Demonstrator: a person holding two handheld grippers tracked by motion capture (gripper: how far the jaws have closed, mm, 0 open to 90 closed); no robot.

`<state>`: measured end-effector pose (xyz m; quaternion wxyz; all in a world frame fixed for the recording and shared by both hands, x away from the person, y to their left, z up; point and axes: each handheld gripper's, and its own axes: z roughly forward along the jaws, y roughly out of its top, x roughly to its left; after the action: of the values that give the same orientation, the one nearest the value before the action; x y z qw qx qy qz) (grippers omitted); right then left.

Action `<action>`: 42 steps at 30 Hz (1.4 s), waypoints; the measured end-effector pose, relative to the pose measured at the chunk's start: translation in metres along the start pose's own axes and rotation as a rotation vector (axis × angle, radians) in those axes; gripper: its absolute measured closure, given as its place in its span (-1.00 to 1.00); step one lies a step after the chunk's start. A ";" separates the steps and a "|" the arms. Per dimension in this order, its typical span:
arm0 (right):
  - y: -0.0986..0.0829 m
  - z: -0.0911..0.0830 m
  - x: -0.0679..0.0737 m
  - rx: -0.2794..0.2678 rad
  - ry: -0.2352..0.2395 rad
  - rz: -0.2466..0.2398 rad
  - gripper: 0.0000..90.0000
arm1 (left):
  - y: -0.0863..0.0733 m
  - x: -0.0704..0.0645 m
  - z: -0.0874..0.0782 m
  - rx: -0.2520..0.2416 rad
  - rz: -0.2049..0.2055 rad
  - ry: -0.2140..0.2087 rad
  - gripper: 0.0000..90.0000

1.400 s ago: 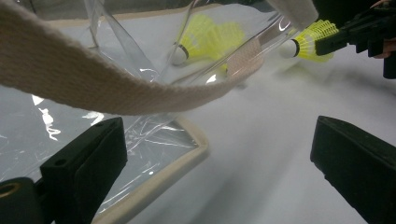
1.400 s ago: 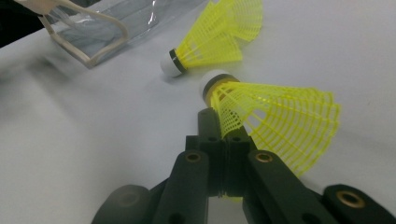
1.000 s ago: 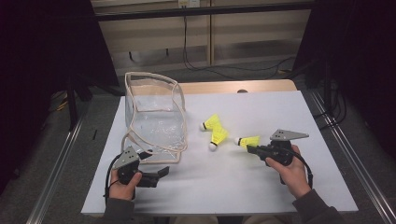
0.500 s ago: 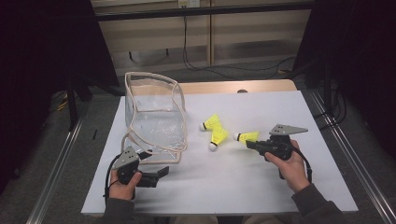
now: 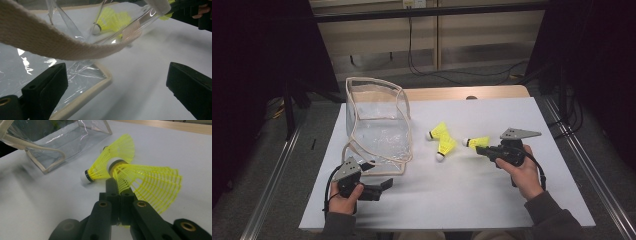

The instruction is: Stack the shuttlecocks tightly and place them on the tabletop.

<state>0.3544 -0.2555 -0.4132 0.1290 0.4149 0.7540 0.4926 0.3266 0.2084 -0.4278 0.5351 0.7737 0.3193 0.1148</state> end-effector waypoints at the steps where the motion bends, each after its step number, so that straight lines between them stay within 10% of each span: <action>1: 0.001 0.000 -0.001 0.001 -0.002 0.001 0.98 | 0.000 0.000 0.000 0.000 0.000 0.000 -0.91; 42: 0.021 0.019 -0.016 0.010 -0.020 -0.003 0.98 | 0.000 0.000 -0.001 -0.002 -0.004 0.001 -0.91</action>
<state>0.3863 -0.2514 -0.4076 0.1354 0.4191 0.7558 0.4846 0.3262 0.2090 -0.4274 0.5361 0.7723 0.3210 0.1144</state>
